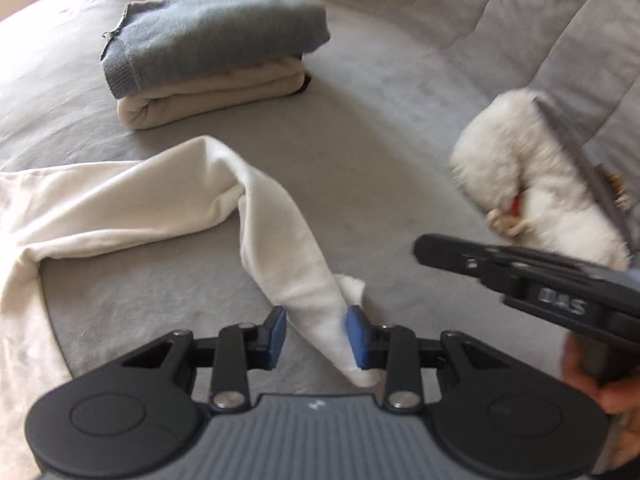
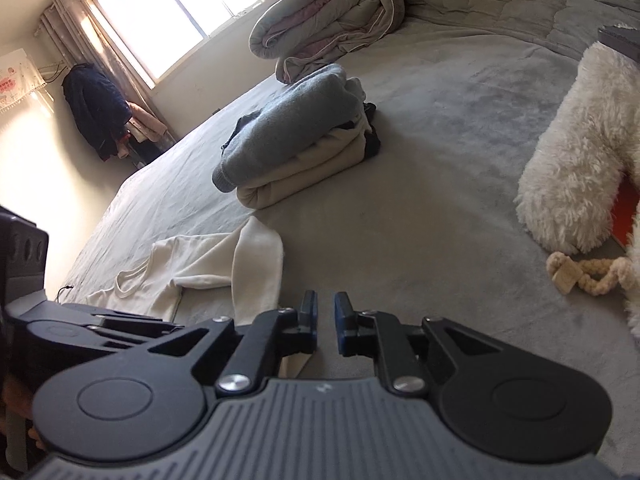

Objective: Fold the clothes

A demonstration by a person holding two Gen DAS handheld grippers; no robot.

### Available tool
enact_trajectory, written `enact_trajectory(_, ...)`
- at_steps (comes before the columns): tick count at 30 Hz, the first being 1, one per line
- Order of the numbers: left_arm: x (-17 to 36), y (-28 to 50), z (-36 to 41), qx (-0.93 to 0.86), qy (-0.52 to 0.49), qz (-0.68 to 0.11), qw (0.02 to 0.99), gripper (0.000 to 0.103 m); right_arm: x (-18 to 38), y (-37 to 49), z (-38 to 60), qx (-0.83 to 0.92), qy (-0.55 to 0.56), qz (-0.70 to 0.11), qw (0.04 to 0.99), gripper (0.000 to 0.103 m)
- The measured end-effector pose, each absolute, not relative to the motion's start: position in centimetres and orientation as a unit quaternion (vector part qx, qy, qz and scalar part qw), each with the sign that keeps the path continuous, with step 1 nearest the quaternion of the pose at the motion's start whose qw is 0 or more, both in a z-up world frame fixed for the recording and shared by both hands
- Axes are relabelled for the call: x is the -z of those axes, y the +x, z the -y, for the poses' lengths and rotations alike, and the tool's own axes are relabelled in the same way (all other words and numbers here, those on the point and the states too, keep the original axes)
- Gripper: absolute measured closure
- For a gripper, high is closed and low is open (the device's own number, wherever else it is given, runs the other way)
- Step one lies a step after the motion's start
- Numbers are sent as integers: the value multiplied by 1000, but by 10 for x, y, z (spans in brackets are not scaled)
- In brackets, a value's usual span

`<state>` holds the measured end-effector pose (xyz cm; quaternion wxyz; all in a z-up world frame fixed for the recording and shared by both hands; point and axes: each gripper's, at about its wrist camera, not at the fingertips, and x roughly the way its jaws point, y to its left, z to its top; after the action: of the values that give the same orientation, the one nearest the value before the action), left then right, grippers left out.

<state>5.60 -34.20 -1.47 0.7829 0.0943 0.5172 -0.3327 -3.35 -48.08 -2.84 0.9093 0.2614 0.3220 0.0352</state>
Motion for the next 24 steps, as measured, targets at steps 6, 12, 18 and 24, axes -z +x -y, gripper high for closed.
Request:
enact_trajectory(6, 18, 64, 348, 310, 93, -527, 786, 99, 29, -45, 476, -73, 229, -302, 923, 66)
enact_trajectory(12, 2, 82, 337, 318, 13, -540, 779, 100, 29, -49, 455, -132, 178, -281, 934, 56)
enact_trajectory(18, -17, 97, 337, 337, -54, -550, 762, 100, 32, -40, 437, -143, 151, -257, 944, 52)
enact_trajectory(24, -30, 110, 355, 354, -71, -544, 758, 100, 30, -35, 449, -103, 163, -218, 957, 52)
